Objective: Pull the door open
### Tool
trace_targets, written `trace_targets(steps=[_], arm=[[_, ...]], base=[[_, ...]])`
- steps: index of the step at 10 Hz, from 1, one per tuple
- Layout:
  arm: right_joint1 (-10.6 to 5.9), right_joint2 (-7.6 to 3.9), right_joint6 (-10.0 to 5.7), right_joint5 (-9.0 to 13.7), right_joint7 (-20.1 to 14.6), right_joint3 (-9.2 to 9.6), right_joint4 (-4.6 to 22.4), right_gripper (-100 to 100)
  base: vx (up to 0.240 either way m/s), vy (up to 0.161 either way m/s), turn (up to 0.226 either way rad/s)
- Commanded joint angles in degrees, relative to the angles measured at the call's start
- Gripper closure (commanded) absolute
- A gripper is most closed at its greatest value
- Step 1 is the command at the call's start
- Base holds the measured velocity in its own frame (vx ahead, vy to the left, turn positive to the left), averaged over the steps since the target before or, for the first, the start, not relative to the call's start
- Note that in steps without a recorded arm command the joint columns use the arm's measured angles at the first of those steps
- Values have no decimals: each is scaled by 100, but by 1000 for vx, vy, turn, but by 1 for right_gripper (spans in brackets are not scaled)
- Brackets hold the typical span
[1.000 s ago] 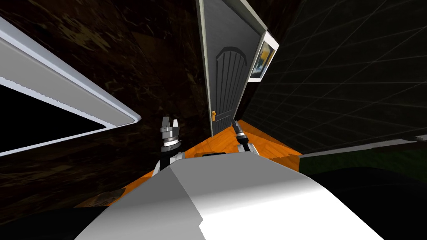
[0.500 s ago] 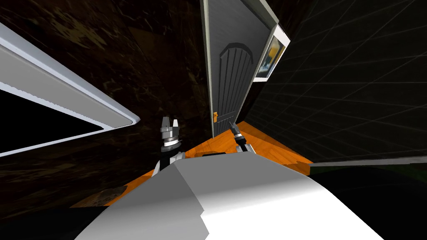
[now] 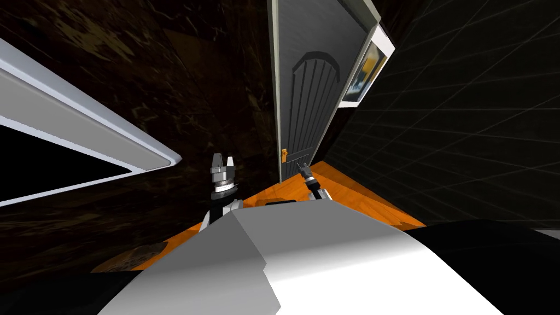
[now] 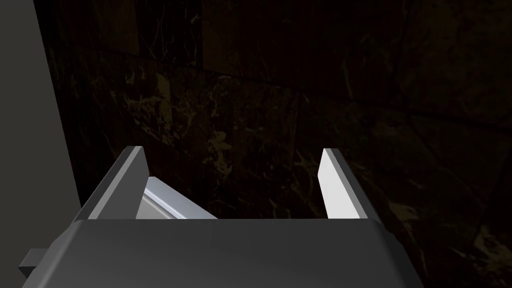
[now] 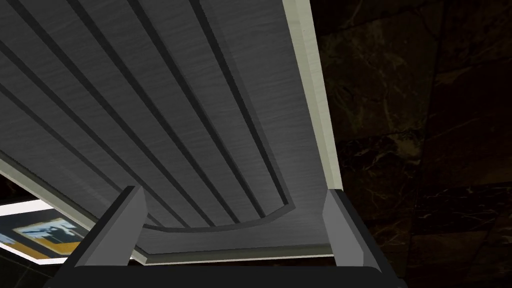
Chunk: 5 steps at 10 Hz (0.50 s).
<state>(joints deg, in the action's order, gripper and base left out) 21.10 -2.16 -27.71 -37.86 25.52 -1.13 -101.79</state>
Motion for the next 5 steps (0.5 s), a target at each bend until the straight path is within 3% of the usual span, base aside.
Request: trace_targets(steps=[1, 5], arm=[[2, 36, -4, -222, 167, 34, 112, -100], [-55, 91, -16, -708, 507, 76, 413, -100]], base=[[110, -21, 79], [91, -35, 67]])
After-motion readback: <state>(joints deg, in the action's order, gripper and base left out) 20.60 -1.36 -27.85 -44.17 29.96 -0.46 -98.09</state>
